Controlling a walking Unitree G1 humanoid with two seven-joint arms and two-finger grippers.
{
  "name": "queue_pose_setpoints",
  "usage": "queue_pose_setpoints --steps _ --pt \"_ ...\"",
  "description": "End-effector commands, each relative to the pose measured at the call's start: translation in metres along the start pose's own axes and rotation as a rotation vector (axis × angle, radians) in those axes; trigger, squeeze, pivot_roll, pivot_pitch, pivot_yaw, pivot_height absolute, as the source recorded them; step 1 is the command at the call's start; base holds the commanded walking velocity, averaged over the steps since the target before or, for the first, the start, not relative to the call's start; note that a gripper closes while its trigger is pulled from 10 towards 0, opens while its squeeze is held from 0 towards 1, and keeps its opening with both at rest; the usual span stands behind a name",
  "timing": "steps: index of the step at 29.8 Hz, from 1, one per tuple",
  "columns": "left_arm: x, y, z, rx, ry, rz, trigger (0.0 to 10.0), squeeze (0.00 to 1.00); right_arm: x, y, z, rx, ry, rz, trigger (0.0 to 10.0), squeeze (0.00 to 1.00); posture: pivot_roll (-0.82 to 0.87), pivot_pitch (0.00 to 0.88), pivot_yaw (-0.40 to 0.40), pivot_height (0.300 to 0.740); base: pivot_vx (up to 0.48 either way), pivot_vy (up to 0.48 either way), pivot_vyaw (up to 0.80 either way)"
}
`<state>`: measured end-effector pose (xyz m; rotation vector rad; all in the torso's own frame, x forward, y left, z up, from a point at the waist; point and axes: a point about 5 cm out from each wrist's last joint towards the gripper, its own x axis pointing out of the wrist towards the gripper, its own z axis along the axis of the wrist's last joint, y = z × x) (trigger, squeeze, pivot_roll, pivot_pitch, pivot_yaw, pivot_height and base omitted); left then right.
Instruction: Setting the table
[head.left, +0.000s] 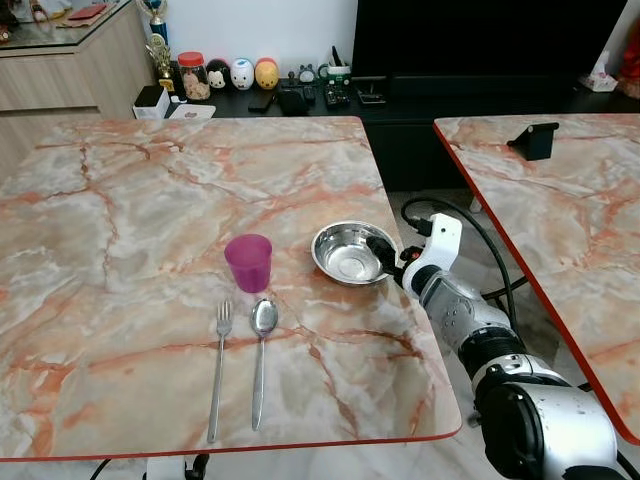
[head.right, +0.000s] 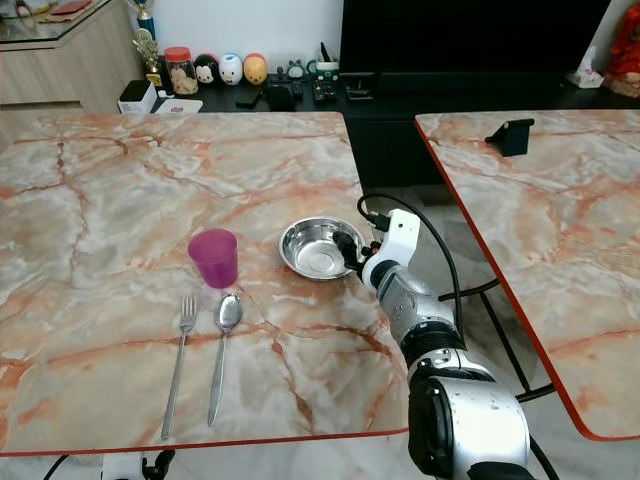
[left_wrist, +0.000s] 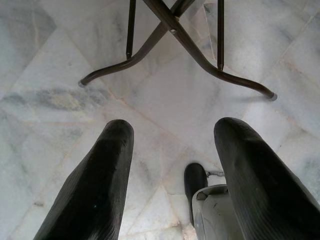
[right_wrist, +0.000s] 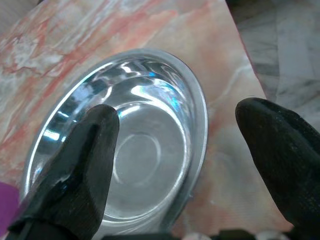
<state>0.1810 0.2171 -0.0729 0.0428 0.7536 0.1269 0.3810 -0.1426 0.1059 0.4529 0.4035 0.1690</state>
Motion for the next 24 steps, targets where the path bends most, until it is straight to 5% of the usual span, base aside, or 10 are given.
queue_pose_setpoints --steps 1,24 --pt "0.0002 0.0009 0.0014 -0.004 -0.009 0.007 10.0 0.0 0.0013 0.0032 0.0005 0.018 -0.005 0.002 10.0 0.0 -0.07 0.012 -0.011 0.736 0.0 0.0 0.0" --pt "0.0002 -0.0014 0.0024 0.002 -0.022 0.002 10.0 0.0 0.0019 0.0035 -0.0063 -0.006 -0.006 0.002 10.0 0.0 -0.05 0.019 -0.018 0.736 0.0 0.0 0.0"
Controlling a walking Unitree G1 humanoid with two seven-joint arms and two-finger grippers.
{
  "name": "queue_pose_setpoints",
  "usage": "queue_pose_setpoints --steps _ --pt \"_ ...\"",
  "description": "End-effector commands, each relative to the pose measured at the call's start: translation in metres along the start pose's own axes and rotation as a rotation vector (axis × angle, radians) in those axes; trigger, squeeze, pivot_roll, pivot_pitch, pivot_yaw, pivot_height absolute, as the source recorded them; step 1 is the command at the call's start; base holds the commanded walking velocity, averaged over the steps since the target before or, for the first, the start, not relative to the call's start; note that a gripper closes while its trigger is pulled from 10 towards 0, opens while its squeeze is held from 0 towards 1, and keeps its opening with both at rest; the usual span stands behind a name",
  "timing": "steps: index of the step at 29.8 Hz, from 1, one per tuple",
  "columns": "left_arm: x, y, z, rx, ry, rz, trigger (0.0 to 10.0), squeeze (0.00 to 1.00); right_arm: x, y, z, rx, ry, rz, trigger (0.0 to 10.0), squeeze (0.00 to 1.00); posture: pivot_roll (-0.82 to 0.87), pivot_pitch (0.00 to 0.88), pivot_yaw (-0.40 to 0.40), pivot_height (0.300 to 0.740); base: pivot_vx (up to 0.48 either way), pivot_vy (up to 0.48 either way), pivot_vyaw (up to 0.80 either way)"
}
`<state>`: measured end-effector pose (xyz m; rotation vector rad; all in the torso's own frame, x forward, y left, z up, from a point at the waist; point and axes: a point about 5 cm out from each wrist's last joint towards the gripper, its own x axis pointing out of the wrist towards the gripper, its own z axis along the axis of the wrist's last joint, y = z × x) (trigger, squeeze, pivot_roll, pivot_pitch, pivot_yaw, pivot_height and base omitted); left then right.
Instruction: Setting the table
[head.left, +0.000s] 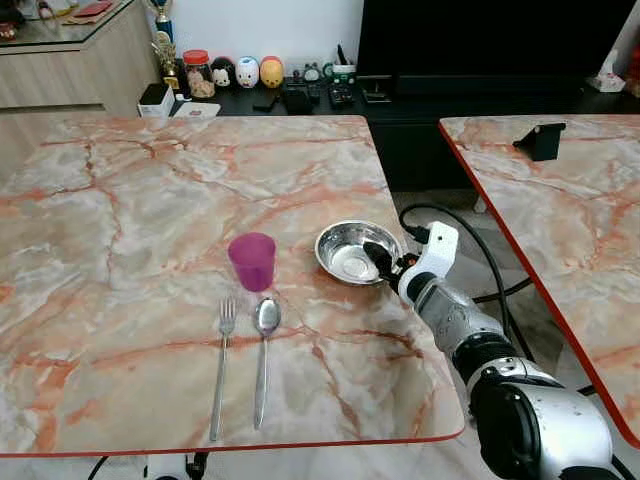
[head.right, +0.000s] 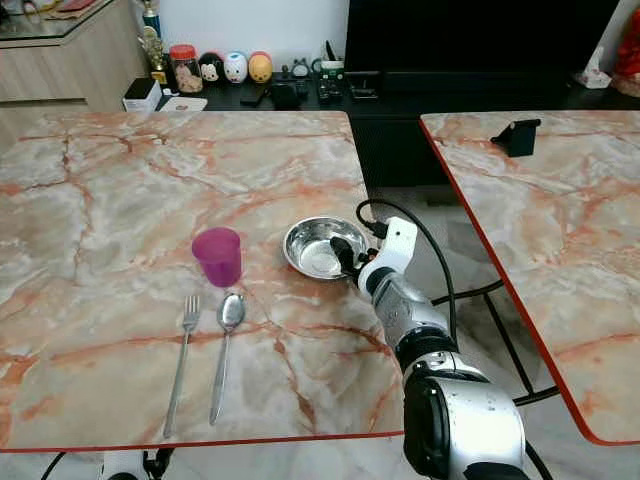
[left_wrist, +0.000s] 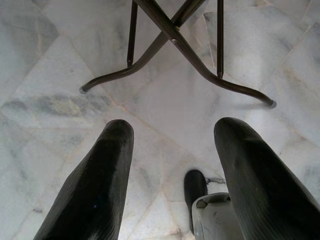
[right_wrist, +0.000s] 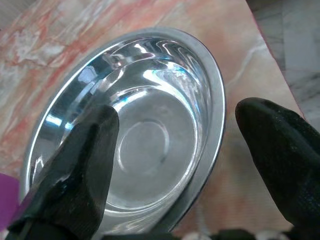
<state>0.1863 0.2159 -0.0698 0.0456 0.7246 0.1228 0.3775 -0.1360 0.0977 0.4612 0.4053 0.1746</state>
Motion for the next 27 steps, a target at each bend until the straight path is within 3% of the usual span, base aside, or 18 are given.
queue_pose_setpoints --steps 1,8,17,27 --pt "-0.002 0.0 -0.004 -0.001 0.008 0.005 10.0 0.0 0.001 0.001 0.005 -0.014 -0.009 -0.006 10.0 0.0 -0.05 0.021 -0.018 0.736 0.0 0.0 0.0" --pt "-0.006 -0.001 -0.013 -0.003 0.017 0.005 10.0 0.0 0.001 0.001 0.01 -0.065 -0.029 0.001 10.0 0.0 -0.04 0.034 -0.024 0.736 0.0 0.0 0.0" --pt "-0.012 0.005 -0.022 -0.004 0.023 0.015 10.0 0.0 0.001 0.004 0.021 -0.056 -0.074 0.019 10.0 0.0 -0.03 0.062 -0.033 0.736 0.0 0.0 0.0" --pt "-0.027 0.013 -0.047 -0.004 0.059 0.038 10.0 0.0 0.0 0.004 0.024 -0.056 -0.086 0.033 10.0 0.0 -0.03 0.106 -0.044 0.736 0.0 0.0 0.0"
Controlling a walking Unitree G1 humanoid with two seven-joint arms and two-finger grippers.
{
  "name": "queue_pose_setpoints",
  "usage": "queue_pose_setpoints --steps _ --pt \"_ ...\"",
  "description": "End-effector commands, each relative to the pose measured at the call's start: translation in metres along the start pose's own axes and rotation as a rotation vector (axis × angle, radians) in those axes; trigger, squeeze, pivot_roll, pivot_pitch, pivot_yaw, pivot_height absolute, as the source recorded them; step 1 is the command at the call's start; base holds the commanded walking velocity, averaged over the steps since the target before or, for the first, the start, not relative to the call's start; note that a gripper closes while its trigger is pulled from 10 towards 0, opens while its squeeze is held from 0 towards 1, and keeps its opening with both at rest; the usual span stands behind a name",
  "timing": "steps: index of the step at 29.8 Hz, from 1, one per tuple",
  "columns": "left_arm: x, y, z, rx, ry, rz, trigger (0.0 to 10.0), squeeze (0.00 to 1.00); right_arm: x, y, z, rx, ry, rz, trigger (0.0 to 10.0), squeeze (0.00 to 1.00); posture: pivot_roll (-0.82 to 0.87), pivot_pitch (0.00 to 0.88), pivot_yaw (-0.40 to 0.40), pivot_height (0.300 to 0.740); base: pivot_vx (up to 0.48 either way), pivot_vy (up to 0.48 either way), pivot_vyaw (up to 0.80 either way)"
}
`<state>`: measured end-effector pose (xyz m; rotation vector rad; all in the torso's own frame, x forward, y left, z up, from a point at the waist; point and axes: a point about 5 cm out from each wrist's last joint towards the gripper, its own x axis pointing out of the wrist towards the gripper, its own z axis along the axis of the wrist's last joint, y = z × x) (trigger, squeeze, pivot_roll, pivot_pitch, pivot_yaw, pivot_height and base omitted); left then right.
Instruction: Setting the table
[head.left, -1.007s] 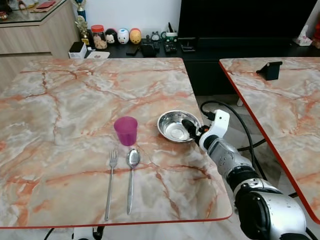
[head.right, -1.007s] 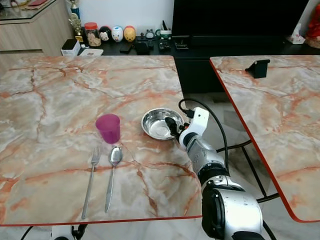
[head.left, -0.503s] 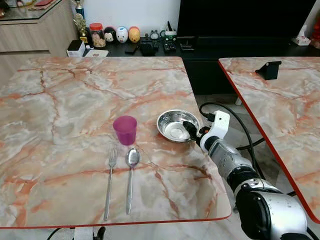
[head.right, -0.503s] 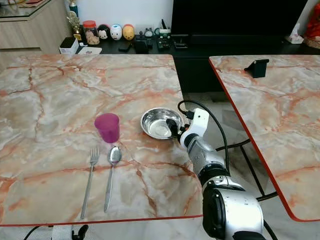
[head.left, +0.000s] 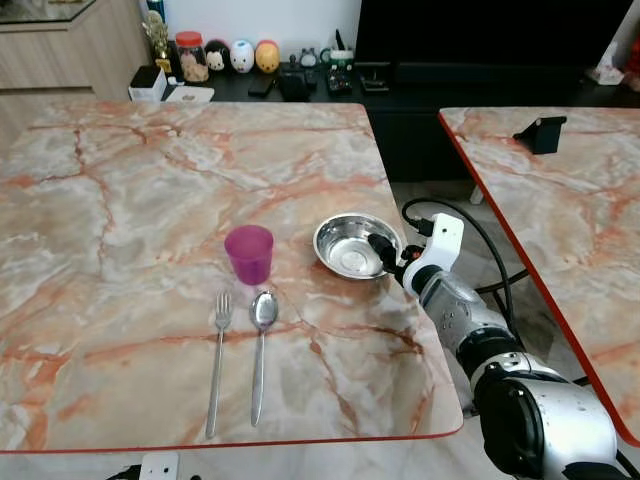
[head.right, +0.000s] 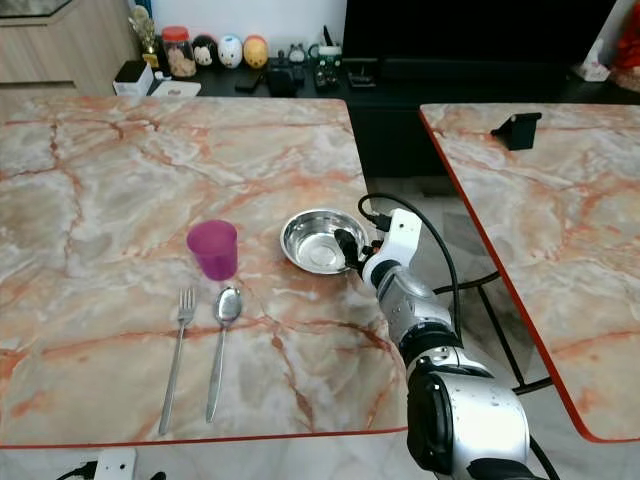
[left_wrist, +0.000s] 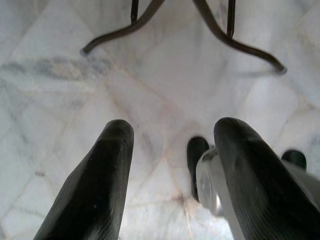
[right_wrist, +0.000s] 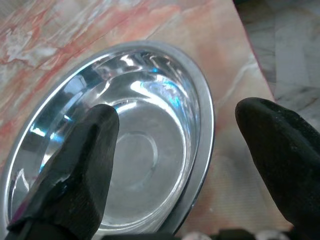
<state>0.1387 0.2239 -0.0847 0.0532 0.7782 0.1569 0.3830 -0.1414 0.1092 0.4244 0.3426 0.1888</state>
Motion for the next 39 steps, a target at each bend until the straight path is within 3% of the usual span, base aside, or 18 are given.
queue_pose_setpoints --steps 1,8,14,27,28,29,39 --pt "-0.004 0.002 -0.007 -0.003 0.006 0.005 10.0 0.0 0.001 0.004 0.011 -0.003 -0.04 0.018 10.0 0.0 -0.02 0.113 -0.046 0.736 0.0 0.0 0.0" --pt "-0.007 0.005 -0.008 -0.001 -0.017 0.013 10.0 0.0 0.002 0.009 0.019 0.02 -0.107 0.06 10.0 0.0 -0.03 0.129 -0.051 0.736 0.0 0.0 0.0" --pt "-0.006 0.027 0.023 -0.081 -0.215 0.096 10.0 0.0 0.001 0.01 0.017 0.038 -0.117 0.079 10.0 0.0 -0.01 0.159 -0.065 0.736 0.0 0.0 0.0" --pt "-0.001 0.024 0.054 -0.062 -0.351 0.073 10.0 0.0 0.0 0.014 0.016 0.058 -0.156 0.109 10.0 0.0 -0.02 0.188 -0.064 0.736 0.0 0.0 0.0" --pt "-0.001 0.024 0.055 -0.061 -0.353 0.071 10.0 0.0 0.001 0.014 0.016 0.057 -0.153 0.111 4.0 0.0 -0.02 0.189 -0.063 0.736 0.0 0.0 0.0" --pt "-0.001 0.024 0.055 -0.06 -0.355 0.07 10.0 0.0 0.001 0.015 0.015 0.053 -0.151 0.112 0.2 0.0 -0.02 0.189 -0.063 0.736 0.0 0.0 0.0" --pt "-0.003 0.024 0.053 -0.047 -0.355 0.071 10.0 0.0 0.001 0.019 0.013 0.064 -0.161 0.138 0.0 0.0 -0.02 0.188 -0.066 0.736 0.0 0.0 0.0"
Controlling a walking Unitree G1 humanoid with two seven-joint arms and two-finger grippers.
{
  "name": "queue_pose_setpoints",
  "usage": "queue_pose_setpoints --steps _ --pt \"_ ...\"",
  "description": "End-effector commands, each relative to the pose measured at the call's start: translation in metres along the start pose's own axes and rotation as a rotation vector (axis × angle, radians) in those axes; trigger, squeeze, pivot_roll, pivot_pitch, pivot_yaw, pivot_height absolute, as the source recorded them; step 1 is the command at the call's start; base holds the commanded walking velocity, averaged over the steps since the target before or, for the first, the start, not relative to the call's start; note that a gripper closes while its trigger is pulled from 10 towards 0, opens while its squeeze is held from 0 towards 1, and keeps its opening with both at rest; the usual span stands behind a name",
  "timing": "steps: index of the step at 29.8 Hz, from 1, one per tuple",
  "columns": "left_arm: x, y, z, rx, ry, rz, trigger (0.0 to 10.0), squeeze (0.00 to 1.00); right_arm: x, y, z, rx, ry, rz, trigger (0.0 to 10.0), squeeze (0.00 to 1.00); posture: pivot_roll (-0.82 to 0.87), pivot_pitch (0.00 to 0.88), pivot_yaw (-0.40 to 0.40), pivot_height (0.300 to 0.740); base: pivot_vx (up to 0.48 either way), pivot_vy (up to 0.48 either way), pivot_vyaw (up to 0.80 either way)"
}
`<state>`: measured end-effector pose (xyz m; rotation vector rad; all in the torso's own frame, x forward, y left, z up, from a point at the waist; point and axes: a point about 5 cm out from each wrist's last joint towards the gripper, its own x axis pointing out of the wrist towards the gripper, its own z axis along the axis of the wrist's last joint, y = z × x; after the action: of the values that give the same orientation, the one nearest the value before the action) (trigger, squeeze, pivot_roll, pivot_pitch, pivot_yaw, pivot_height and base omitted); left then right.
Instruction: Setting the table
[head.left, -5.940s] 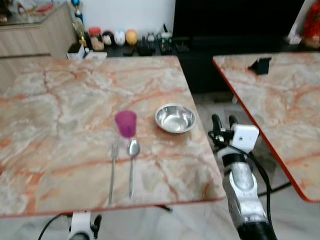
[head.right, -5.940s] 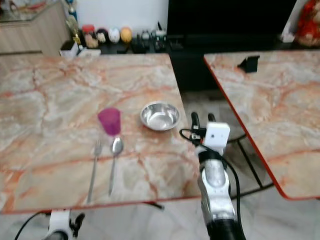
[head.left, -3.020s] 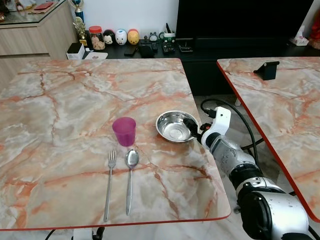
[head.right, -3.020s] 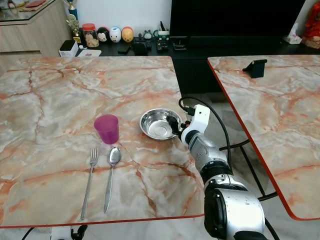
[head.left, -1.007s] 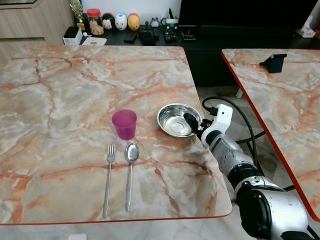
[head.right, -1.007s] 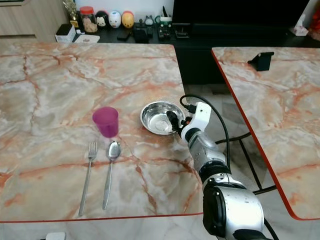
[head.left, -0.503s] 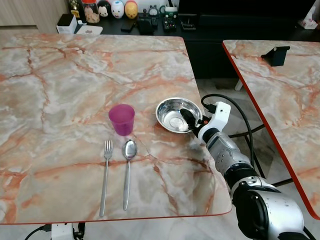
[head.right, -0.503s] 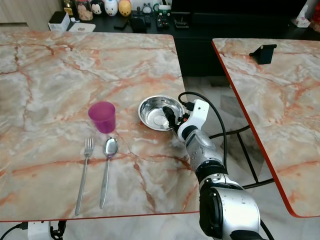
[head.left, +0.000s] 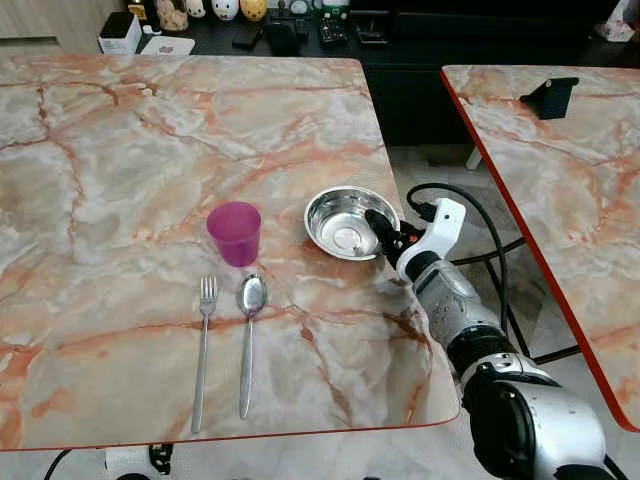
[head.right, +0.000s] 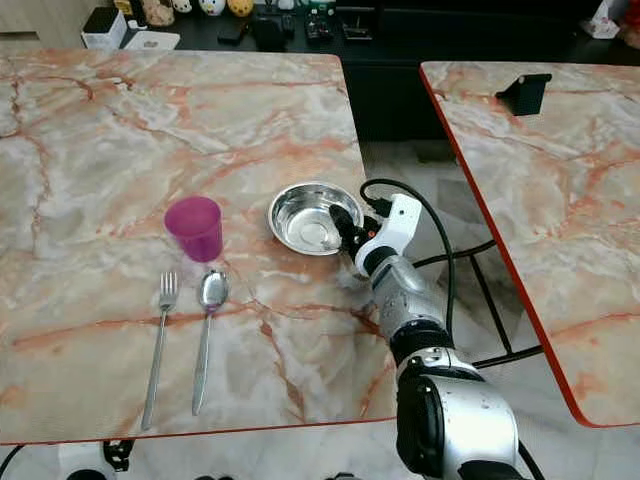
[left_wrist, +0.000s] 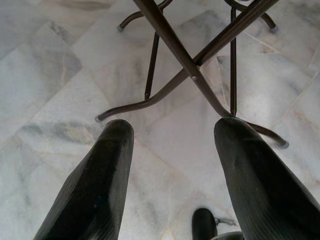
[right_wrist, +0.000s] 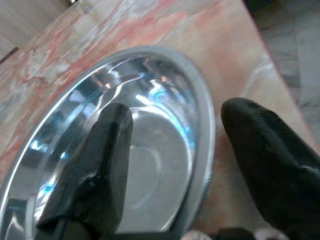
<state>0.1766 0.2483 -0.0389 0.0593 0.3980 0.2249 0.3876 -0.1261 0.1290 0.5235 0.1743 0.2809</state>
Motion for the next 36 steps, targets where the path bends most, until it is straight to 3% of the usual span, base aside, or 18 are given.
queue_pose_setpoints --steps 1,36 --pt "-0.004 0.0 -0.005 0.006 0.02 0.0 10.0 0.0 -0.002 -0.002 -0.001 -0.002 -0.008 0.0 0.0 0.0 -0.02 0.188 -0.066 0.736 0.0 0.0 0.0" --pt "0.006 -0.016 -0.003 -0.003 0.057 -0.042 10.0 0.0 0.0 0.001 0.003 0.01 -0.029 0.006 0.0 0.0 -0.02 0.145 -0.069 0.736 0.0 0.0 0.0"
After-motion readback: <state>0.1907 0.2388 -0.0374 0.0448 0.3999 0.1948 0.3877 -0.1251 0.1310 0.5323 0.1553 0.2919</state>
